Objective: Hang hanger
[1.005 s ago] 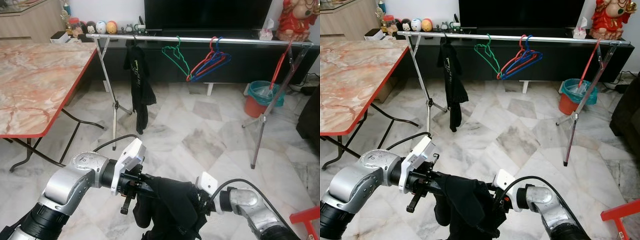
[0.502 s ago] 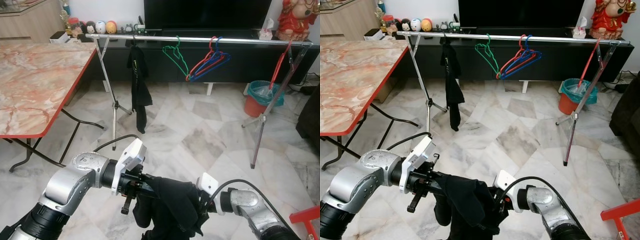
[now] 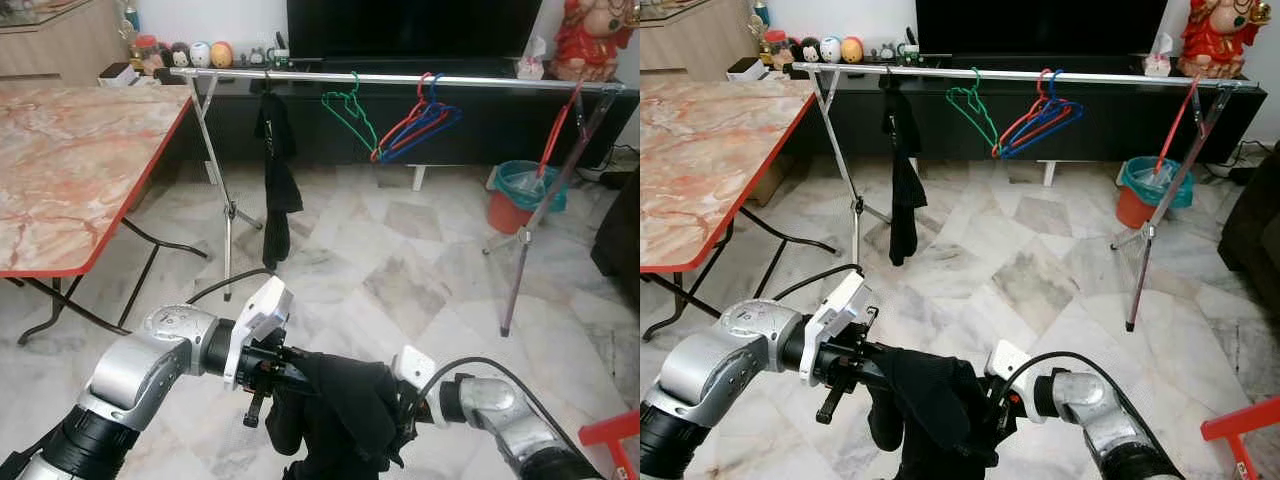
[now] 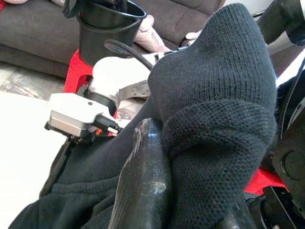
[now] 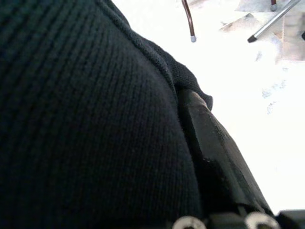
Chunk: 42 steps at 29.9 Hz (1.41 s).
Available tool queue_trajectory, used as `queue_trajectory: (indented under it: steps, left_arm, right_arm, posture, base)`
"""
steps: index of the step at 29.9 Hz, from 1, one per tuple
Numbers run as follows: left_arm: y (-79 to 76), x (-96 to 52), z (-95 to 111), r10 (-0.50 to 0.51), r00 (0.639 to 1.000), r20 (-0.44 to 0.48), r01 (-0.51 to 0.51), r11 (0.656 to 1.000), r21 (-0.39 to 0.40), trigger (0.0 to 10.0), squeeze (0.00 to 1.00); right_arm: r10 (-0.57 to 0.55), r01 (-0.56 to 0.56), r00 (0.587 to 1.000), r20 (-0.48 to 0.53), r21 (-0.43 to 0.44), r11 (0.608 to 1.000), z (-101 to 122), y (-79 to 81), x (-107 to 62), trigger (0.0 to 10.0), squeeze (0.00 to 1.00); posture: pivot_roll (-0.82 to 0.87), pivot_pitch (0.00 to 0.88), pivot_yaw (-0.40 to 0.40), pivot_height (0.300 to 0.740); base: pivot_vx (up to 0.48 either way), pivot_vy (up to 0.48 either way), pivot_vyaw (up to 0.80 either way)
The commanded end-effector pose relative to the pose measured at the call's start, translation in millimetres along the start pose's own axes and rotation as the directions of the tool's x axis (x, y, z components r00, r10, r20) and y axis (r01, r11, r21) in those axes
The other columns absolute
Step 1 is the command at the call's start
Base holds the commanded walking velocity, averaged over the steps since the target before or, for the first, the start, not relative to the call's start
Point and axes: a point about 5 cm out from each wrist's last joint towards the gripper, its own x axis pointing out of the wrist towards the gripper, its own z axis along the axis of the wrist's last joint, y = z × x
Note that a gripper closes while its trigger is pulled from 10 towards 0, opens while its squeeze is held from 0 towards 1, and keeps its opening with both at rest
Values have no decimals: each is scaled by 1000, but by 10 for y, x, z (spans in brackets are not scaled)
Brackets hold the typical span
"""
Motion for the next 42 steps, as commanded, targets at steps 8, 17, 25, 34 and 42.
queue_trajectory:
  steps: [8, 17, 25, 34, 42]
  left_arm:
    - [18, -36, 22, 38, 999, -11, -38, 999, 34, 10000, 0]
    - [270, -218, -94, 347, 938, 9, -347, 936, 55, 10000, 0]
    - [423, -380, -173, 545, 837, 42, -547, 835, 69, 10000, 0]
    - [426, -413, -283, 617, 782, 94, -622, 783, 35, 10000, 0]
    - [483, -399, -367, 675, 731, 101, -681, 732, 27, 10000, 0]
  right_arm:
    - [-64, 62, 997, -51, -29, 998, 14, -134, -93, 0, 0]
    - [-123, 114, 984, -130, -76, 991, 13, -265, -207, 0, 0]
    - [-245, 223, 945, -217, -123, 967, 21, -421, -272, 0, 0]
    - [-400, 367, 871, -284, -164, 916, 43, -573, -285, 0, 0]
    - [-423, 383, 862, -281, -186, 905, 91, -588, -217, 0, 0]
  posture:
    - [-61, 0, 49, 740]
    - [-60, 0, 43, 740]
    - [-64, 0, 40, 740]
    - [-62, 0, 36, 740]
    - [-61, 0, 31, 740]
  base:
    - [0, 0, 0]
    - [0, 0, 0]
    - [0, 0, 0]
    - [0, 0, 0]
    - [0, 0, 0]
